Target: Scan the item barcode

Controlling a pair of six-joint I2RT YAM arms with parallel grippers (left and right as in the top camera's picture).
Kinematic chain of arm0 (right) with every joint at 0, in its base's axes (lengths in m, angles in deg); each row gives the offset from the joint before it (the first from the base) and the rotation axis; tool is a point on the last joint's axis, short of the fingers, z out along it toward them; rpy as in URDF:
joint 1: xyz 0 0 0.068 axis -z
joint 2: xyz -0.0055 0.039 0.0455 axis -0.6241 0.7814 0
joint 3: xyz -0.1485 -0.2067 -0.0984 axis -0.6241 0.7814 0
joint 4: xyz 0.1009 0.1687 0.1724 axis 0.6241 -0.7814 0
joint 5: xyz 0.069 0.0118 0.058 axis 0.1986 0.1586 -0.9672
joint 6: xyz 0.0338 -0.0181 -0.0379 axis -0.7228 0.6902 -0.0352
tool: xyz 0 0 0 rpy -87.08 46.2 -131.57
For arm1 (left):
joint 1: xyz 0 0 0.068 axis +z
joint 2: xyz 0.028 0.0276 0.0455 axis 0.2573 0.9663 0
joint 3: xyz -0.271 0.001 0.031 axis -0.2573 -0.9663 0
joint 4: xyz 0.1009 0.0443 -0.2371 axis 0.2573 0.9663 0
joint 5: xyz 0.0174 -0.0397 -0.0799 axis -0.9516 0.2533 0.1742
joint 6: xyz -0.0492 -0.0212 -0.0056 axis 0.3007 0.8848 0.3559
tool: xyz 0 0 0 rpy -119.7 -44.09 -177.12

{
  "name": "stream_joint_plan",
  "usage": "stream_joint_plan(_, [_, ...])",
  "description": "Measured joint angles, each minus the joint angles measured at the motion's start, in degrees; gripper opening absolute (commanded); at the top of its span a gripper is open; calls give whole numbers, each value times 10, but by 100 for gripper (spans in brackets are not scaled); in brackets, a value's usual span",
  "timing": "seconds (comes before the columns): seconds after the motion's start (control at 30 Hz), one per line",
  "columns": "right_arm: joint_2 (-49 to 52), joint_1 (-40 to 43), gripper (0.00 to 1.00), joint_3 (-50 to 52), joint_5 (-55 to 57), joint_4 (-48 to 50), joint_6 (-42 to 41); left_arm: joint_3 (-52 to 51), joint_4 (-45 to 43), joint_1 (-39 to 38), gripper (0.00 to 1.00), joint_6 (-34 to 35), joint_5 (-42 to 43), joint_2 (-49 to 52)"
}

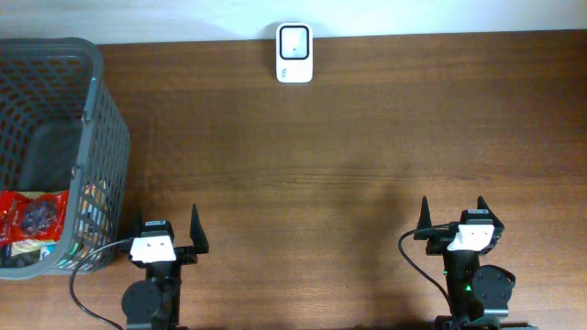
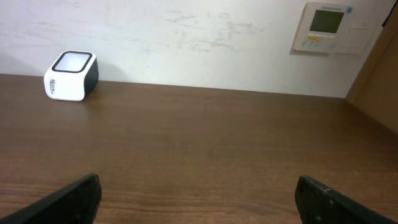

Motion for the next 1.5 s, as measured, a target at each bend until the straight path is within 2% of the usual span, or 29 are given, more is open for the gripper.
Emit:
stream_joint_plan(1.0, [0,0,98,0,0,0,0,0,-4,0,99,0,-1,0])
stream_joint_plan(1.07, [0,0,99,0,0,0,0,-2,-37,0,99,9,10,0])
stream_joint_plan(1.2, [0,0,98,0,0,0,0,-2,-126,0,99,33,91,0])
stream_joint_plan(1.33, [0,0,99,0,0,0,0,0,-317,0,99,43,202,-1])
stream_joint_plan(1.37, [0,0,98,0,0,0,0,-1,-393,0,99,45,242,-1])
stream_joint_plan(1.4, [0,0,99,0,0,0,0,1,-421,0,99,46,259,-2])
stream_joint_plan(1.43, [0,0,99,0,0,0,0,8,-443,0,99,46,285,-3])
stream_joint_plan(1.5, [0,0,98,0,0,0,0,27,-427,0,99,46,310,-3])
